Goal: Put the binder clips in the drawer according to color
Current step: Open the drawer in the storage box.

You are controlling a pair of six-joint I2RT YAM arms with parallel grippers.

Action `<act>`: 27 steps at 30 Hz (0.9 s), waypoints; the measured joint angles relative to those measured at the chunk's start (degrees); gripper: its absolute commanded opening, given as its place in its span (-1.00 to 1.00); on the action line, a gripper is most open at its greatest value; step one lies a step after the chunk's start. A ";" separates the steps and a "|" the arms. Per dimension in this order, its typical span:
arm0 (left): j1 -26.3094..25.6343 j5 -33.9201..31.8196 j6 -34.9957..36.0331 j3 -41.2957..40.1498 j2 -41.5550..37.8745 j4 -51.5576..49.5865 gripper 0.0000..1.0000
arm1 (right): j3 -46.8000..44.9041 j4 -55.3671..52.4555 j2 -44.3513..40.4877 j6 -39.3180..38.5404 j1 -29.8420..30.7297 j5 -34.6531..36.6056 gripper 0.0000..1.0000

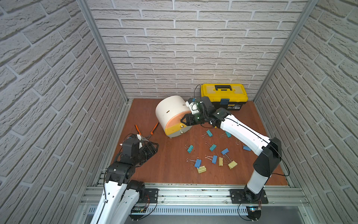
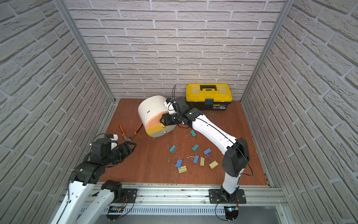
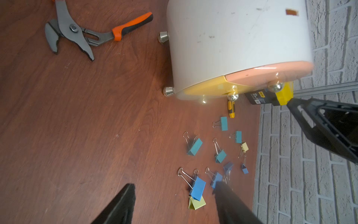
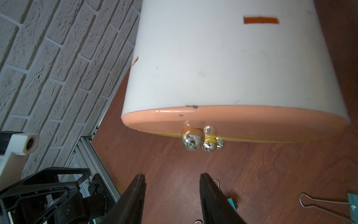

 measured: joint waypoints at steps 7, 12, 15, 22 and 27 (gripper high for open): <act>0.00 -0.55 -0.17 0.00 -0.22 -1.79 0.40 | 3.67 -1.33 3.67 -0.74 0.90 2.14 -0.17; 0.00 -0.59 -0.20 0.00 -0.28 -2.40 0.41 | 5.46 -2.32 5.55 -0.90 1.09 4.26 -0.20; 0.00 -0.61 -0.22 0.00 -0.28 -2.69 0.42 | 5.88 -2.54 6.12 -1.14 1.09 5.20 -0.21; 0.00 -0.61 -0.39 0.00 -0.24 -3.48 0.42 | 5.92 -2.60 7.28 -1.42 1.25 6.56 -0.30; 0.00 -0.59 -0.39 0.04 0.02 -3.58 0.42 | 6.19 -2.51 7.41 -1.27 1.49 7.30 -0.38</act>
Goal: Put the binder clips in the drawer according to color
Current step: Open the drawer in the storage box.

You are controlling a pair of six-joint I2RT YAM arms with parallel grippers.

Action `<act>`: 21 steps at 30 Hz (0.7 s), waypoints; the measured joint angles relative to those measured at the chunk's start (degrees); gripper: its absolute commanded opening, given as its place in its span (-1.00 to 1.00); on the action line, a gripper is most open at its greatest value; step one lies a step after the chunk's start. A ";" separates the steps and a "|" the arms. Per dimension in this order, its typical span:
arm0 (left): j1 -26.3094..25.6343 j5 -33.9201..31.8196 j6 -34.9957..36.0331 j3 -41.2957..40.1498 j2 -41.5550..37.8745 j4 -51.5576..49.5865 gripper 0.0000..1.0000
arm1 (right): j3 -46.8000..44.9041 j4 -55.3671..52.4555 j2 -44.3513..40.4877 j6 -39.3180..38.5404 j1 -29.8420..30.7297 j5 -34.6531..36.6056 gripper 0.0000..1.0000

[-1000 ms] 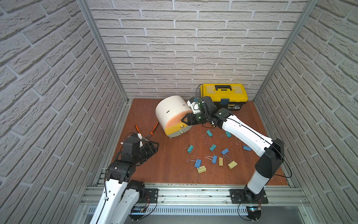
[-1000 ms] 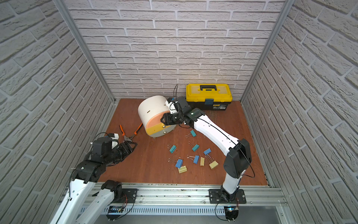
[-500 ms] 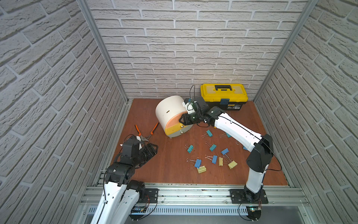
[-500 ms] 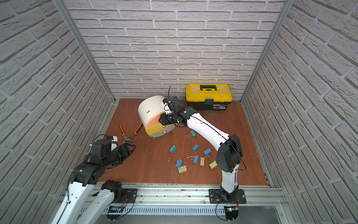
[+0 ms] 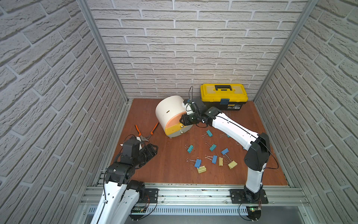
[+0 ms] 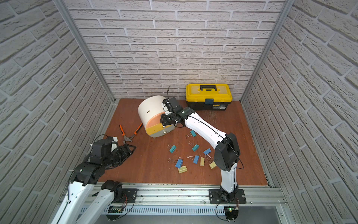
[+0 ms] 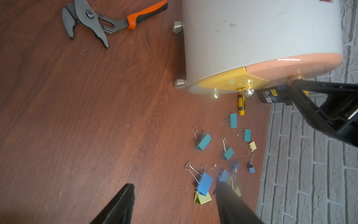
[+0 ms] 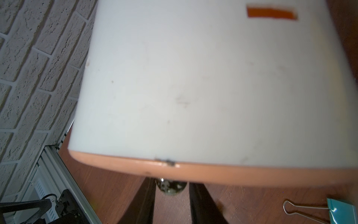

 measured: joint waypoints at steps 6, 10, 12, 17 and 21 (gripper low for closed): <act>0.00 0.02 0.02 0.02 0.00 -0.28 0.42 | 0.98 -0.31 0.52 0.42 0.22 0.59 -0.48; 0.00 0.04 0.02 0.02 -0.02 -0.35 0.42 | 1.03 -0.39 0.55 0.79 0.50 0.94 -0.56; 0.00 0.04 0.02 0.02 -0.07 -0.35 0.42 | 1.03 -0.39 0.55 0.81 0.52 1.03 -0.59; 0.00 0.02 0.00 0.02 -0.22 -0.35 0.42 | 0.98 -0.39 0.55 0.85 0.81 1.51 -0.63; 0.00 0.02 0.00 0.02 -0.22 -0.31 0.42 | -0.09 0.46 0.02 0.92 1.11 2.01 -0.65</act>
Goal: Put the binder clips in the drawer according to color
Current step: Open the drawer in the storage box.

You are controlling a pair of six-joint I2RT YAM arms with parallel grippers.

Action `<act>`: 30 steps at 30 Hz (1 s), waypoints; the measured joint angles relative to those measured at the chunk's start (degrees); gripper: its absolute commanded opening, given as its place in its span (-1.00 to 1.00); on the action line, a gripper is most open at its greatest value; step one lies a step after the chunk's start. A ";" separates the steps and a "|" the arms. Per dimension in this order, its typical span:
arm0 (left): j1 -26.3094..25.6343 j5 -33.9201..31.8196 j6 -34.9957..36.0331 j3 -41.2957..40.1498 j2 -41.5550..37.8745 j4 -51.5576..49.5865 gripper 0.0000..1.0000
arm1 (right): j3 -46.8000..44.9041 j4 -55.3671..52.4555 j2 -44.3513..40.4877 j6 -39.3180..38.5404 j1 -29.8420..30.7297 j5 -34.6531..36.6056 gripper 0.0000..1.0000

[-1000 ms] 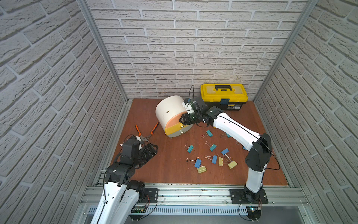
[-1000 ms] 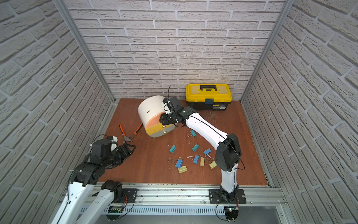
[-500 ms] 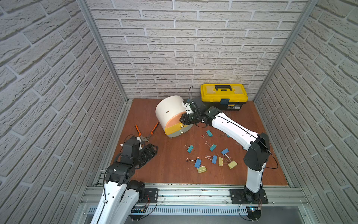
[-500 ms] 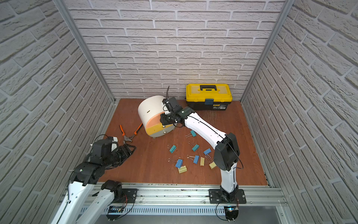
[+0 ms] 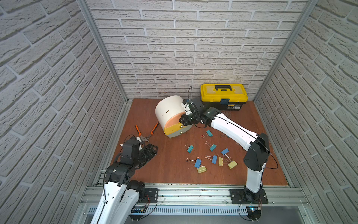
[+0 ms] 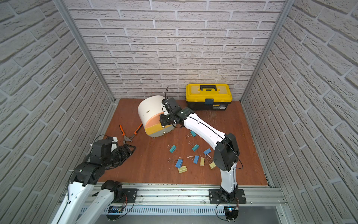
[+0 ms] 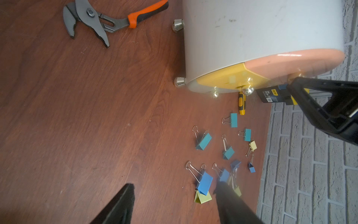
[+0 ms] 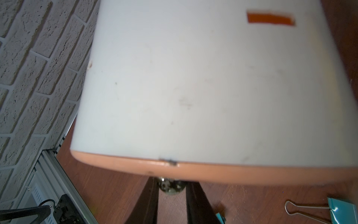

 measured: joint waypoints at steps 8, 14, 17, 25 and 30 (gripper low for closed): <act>0.00 0.02 0.00 0.55 0.81 0.59 0.42 | -5.46 1.42 -4.00 0.09 0.61 0.20 -0.68; 0.00 0.02 0.00 0.61 1.84 1.77 0.42 | -9.42 1.42 -7.39 0.22 1.01 0.13 -0.68; 0.00 0.02 -0.04 0.85 2.38 2.45 0.42 | -11.61 1.53 -9.20 0.31 1.14 0.11 -0.68; 0.00 0.04 -0.13 2.05 4.15 4.76 0.42 | -17.16 1.64 -13.92 0.44 1.62 0.09 -0.68; 0.00 0.04 -0.15 2.16 4.52 5.20 0.42 | -18.91 1.90 -15.32 0.52 1.79 0.09 -0.66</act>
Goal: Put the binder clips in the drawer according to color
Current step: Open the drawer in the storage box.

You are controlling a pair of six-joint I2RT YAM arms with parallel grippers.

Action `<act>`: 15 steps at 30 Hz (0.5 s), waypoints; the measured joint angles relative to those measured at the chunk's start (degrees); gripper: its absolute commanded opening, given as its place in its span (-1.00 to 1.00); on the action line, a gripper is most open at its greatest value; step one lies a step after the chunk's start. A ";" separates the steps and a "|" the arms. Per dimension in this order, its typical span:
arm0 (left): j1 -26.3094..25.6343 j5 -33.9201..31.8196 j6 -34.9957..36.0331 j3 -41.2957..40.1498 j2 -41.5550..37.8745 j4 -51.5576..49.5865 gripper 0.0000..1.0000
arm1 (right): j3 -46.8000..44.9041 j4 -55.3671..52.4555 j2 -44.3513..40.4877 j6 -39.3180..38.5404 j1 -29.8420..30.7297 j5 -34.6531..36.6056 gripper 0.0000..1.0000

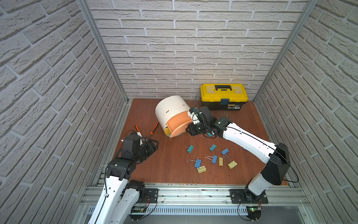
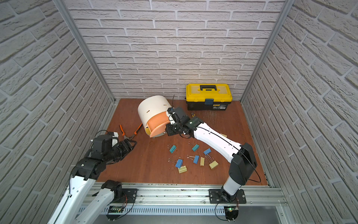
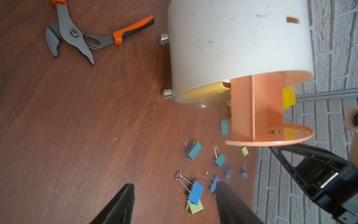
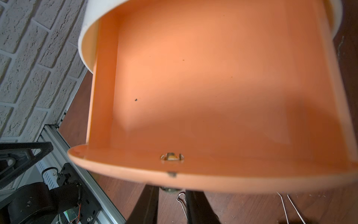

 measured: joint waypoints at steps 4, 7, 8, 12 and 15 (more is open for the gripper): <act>0.00 0.02 -0.02 0.00 -0.02 0.00 0.41 | -0.07 0.07 -0.04 0.04 0.02 0.02 -0.55; 0.00 0.00 -0.02 0.00 -0.24 0.00 0.42 | -0.09 0.09 -0.07 0.04 0.02 0.02 -0.45; 0.00 0.00 -0.02 0.00 -0.35 0.00 0.42 | -0.09 0.09 -0.07 0.02 0.02 0.02 -0.41; 0.00 -0.02 -0.07 0.02 -0.90 0.00 0.42 | -0.70 0.02 -0.74 0.39 0.09 0.22 -0.05; 0.00 -0.02 -0.09 0.09 -0.87 0.02 0.42 | -1.33 -0.20 -1.90 0.39 0.09 0.33 0.16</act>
